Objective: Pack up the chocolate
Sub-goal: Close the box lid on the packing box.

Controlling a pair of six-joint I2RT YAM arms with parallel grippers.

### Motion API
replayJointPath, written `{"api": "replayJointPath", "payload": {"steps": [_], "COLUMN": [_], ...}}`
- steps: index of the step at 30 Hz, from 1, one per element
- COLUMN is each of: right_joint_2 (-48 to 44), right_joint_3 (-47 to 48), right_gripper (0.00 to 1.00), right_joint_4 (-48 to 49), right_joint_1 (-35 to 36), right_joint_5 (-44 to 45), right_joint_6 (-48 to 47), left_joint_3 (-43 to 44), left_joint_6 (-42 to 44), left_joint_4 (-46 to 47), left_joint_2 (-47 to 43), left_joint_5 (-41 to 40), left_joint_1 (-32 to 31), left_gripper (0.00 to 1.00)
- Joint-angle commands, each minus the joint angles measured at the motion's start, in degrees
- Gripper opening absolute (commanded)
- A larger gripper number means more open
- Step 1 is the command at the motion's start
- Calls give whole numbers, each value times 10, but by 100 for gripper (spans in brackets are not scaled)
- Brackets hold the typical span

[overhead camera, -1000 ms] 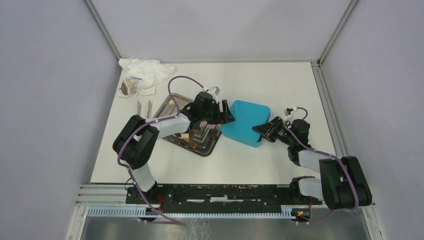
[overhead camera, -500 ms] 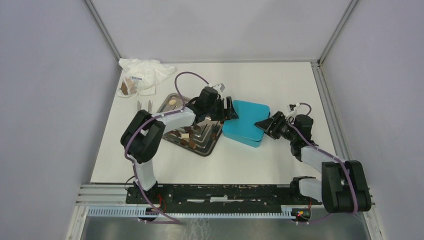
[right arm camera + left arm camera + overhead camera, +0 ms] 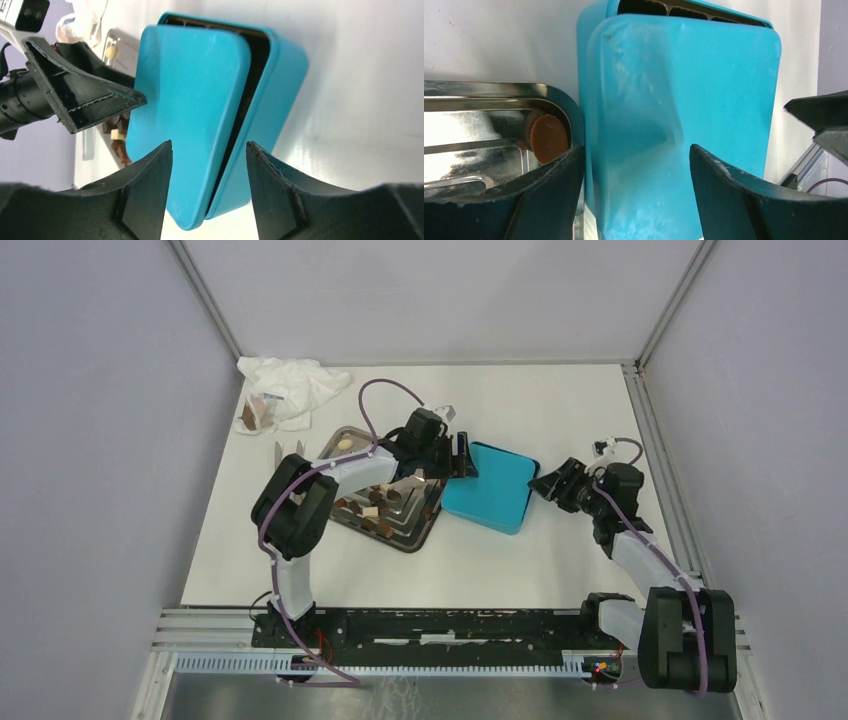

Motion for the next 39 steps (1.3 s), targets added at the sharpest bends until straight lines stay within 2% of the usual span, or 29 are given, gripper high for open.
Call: {"api": "replayJointPath", "payload": {"steps": [1, 4, 6, 7, 8, 10, 13, 16, 20, 25, 32, 39], "right_joint_2": [-44, -50, -39, -28, -17, 6, 36, 59, 86, 145, 203, 170], "right_joint_3": [36, 49, 62, 73, 89, 160, 231, 262, 262, 270, 303, 260], "right_gripper": [61, 60, 57, 52, 49, 42, 29, 20, 19, 19, 21, 22], "right_joint_4": [-28, -10, 19, 34, 13, -116, -299, -372, -373, -351, -331, -302], "right_joint_1": [-32, -37, -34, -25, -4, 63, 175, 272, 400, 486, 509, 499], "right_joint_5": [27, -12, -106, -168, -194, -214, -184, -100, 29, 154, 272, 337], "right_joint_6": [-80, -152, -210, -243, -286, -472, -711, -820, -847, -835, -801, -793], "left_joint_3": [35, 41, 47, 49, 53, 65, 81, 87, 91, 92, 92, 92], "left_joint_6": [34, 40, 42, 43, 43, 45, 47, 48, 44, 41, 43, 46], "left_joint_4": [-16, -23, -28, -30, -33, -42, -53, -56, -52, -53, -57, -55], "left_joint_2": [8, 13, 16, 18, 20, 28, 38, 41, 45, 45, 41, 30], "left_joint_5": [7, 11, 11, 11, 11, 12, 12, 13, 26, 32, 29, 29], "left_joint_1": [2, 2, 2, 2, 2, 2, 2, 3, 2, 3, 4, 7], "left_gripper": [81, 81, 81, 81, 81, 81, 81, 81, 81, 81, 82, 83]}}
